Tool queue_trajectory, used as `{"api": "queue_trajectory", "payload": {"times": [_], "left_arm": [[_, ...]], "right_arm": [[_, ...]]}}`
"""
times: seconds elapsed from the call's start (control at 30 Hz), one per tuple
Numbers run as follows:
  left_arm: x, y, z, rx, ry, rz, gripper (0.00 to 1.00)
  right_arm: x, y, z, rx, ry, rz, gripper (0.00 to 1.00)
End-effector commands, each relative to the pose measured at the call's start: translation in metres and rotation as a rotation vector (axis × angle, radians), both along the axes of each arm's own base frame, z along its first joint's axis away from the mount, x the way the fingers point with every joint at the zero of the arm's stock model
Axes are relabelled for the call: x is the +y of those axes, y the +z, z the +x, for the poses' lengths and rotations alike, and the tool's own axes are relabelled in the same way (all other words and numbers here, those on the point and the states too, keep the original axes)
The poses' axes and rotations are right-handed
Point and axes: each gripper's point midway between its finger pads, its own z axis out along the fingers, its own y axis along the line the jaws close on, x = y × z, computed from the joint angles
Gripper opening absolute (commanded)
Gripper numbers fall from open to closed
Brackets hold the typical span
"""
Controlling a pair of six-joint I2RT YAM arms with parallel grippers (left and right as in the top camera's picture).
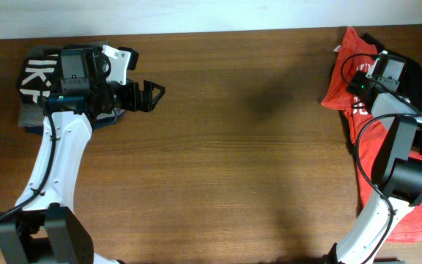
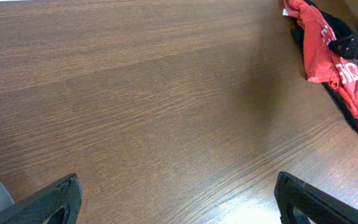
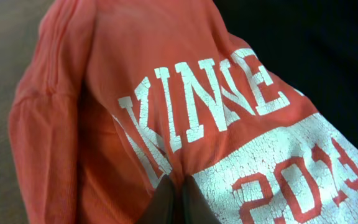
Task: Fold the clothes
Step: 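Reach the right gripper to the red t-shirt and grasp it, then drag the red t-shirt with the right gripper to table center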
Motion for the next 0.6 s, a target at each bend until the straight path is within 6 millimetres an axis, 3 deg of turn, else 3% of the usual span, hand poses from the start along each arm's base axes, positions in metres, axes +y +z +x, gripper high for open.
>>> {"api": "queue_trajectory", "payload": {"times": [0.0,0.13,0.3,0.37,0.5,0.57], "left_arm": [[-0.001,0.005,0.002,-0.019,-0.01,0.007,0.95],[-0.001,0.006,0.003,-0.025,-0.01,0.008,0.92],[0.0,0.013,0.011,-0.073,-0.009,0.009,0.91],[0.0,0.022,0.018,-0.124,-0.009,0.011,0.92],[0.0,0.046,0.028,-0.21,-0.009,0.015,0.91],[0.0,0.064,0.032,-0.249,-0.009,0.016,0.91]], "right_arm": [[-0.014,0.038,0.003,-0.046,-0.038,-0.032,0.04],[-0.011,0.095,0.003,-0.093,-0.021,-0.05,0.04],[0.016,0.174,0.001,-0.19,0.12,-0.027,0.04],[0.036,0.226,-0.008,-0.253,0.196,0.006,0.04],[0.08,0.299,-0.034,-0.328,0.366,0.035,0.04],[0.1,0.325,-0.047,-0.345,0.415,0.039,0.04]]}}
